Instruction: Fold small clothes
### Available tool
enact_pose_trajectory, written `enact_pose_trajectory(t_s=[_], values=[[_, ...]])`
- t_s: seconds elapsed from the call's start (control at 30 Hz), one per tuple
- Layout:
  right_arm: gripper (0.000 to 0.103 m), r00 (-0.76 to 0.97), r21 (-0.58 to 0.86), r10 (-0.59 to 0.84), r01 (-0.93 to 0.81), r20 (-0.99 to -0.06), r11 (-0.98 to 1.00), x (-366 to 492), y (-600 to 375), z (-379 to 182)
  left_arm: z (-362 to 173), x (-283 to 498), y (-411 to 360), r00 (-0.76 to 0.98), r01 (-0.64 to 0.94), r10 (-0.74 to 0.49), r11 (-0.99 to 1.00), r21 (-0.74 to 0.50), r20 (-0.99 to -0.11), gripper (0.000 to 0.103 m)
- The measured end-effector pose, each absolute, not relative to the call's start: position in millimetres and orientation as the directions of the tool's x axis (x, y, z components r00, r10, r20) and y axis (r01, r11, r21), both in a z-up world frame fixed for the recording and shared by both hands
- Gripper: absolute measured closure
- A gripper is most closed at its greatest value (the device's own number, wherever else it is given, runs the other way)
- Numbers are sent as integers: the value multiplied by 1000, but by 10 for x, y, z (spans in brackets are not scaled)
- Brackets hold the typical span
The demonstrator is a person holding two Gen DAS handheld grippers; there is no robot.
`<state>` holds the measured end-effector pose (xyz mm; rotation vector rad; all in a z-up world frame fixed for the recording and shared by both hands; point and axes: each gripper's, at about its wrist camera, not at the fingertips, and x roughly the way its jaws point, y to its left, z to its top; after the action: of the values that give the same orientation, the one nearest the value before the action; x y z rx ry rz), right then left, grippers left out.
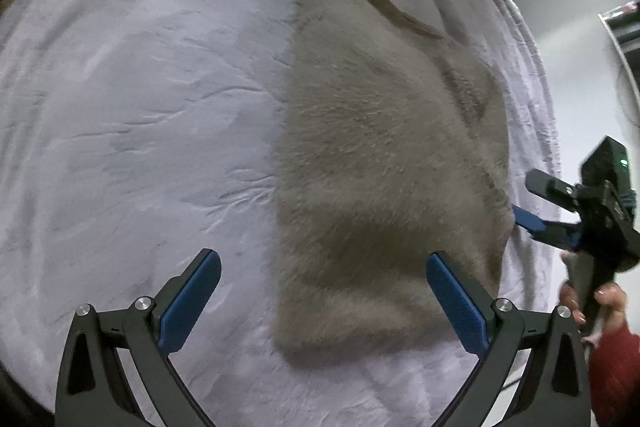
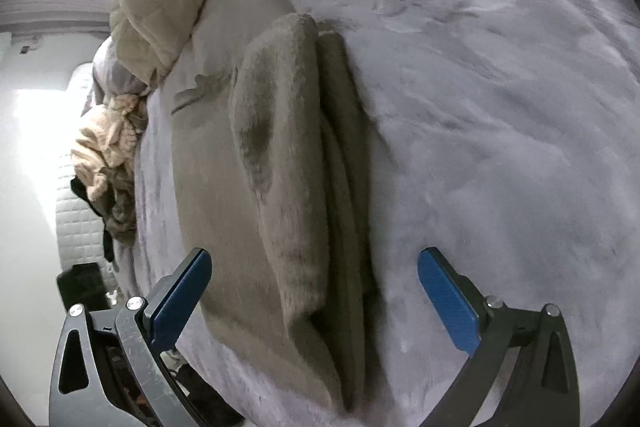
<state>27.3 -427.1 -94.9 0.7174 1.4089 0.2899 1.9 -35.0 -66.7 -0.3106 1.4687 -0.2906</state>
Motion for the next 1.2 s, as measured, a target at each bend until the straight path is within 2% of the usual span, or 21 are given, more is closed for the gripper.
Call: enact_pose_trajectory(t_s=[0.37,0.53,0.77,0.9,0.97,1.0,1.03,1.07,1.1,1.13,1.2], values=[[0,122,697,686,130,-717,705,776,-4167,-1188,-1044,289,-575,26,67,-482,875,-480,-876,0],[0,113,781,773,69,-624,621,971,-4071,-1195,-976,364,-645,58,88,-483,874,-477,-874,0],[0,94,793,788,86,-609,603,998,-4135,-1414,-1189,443,-654,34,76,-496,867,-492,-868,0],[1,92,775,770,114,-631,622,1008,-4134,-1431,-1214,442,-655,26,66,-505,862,-502,-863,0],[16,81,729,726,137,-683,671,1033,-4085,-1413,-1200,443,-673,26,62,-495,868,-493,-869,0],[53,74,695,692,141,-718,705,1038,-4074,-1412,-1179,459,-719,33,64,-490,871,-488,-871,5],[61,68,692,691,155,-719,705,1032,-4076,-1431,-1154,457,-736,40,68,-490,871,-487,-871,13],[64,85,706,704,173,-705,687,1017,-4095,-1424,-1116,442,-742,53,74,-476,878,-472,-878,16],[68,99,715,711,174,-697,677,1001,-4096,-1393,-1069,419,-745,69,84,-476,878,-470,-877,26],[69,107,717,711,172,-695,676,978,-4101,-1365,-1029,399,-737,81,94,-478,877,-471,-875,36],[69,123,730,721,174,-682,661,935,-4091,-1289,-920,355,-711,100,120,-481,875,-469,-871,47]])
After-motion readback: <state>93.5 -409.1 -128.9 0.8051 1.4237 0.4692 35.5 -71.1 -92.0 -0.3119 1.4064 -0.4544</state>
